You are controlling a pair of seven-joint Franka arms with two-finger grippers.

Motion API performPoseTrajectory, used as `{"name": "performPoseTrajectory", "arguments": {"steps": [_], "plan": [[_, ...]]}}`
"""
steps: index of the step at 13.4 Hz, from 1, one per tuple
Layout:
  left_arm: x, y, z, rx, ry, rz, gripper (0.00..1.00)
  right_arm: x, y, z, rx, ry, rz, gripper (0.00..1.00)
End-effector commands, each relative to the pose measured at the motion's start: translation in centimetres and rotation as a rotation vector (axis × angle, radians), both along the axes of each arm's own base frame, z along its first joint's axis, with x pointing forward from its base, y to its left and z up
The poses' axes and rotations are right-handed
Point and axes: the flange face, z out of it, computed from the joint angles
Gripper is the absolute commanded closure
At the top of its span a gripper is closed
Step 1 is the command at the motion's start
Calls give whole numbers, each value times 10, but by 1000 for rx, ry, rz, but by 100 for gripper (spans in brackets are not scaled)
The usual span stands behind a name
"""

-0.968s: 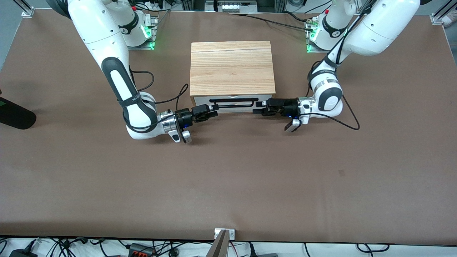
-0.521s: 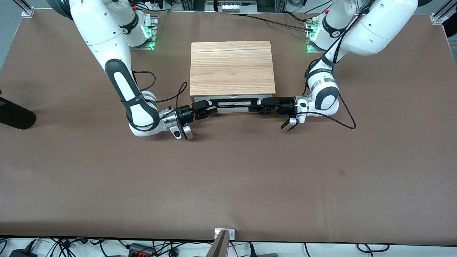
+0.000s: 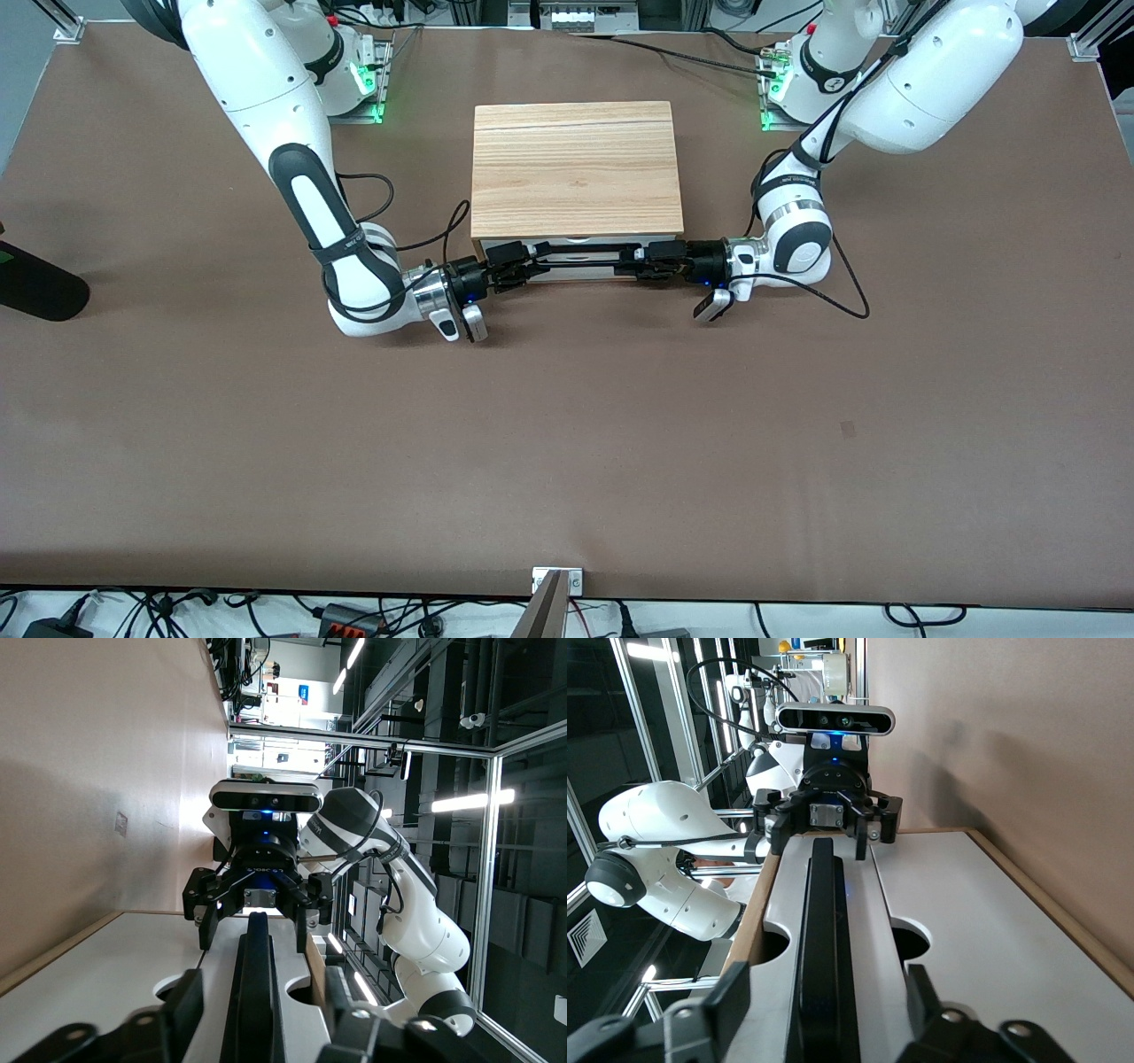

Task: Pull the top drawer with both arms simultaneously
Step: 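Hold the handle with both grippers and begin pulling it outward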

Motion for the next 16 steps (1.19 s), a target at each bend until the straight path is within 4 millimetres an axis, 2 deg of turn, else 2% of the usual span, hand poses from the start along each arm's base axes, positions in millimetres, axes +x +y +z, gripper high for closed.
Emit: {"name": "performPoseTrajectory", "arguments": {"steps": [1, 3, 4, 7, 11, 16], "plan": [[-9, -3, 4, -23, -10, 15, 52, -3, 2, 2, 27, -15, -10, 68], [-10, -4, 4, -23, -10, 13, 58, -3, 2, 2, 36, -42, -8, 83], [-10, -4, 4, -23, -12, 13, 64, -3, 2, 2, 40, -56, -6, 89], [-13, -3, 2, -22, -10, 13, 73, -3, 2, 2, 42, -57, -7, 97], [-11, -4, 3, -24, -9, 18, 82, 0, 3, 5, 42, -65, -9, 97], [-7, -8, 5, -22, -17, 20, 83, 7, 3, 5, 39, -74, -20, 97]]}}
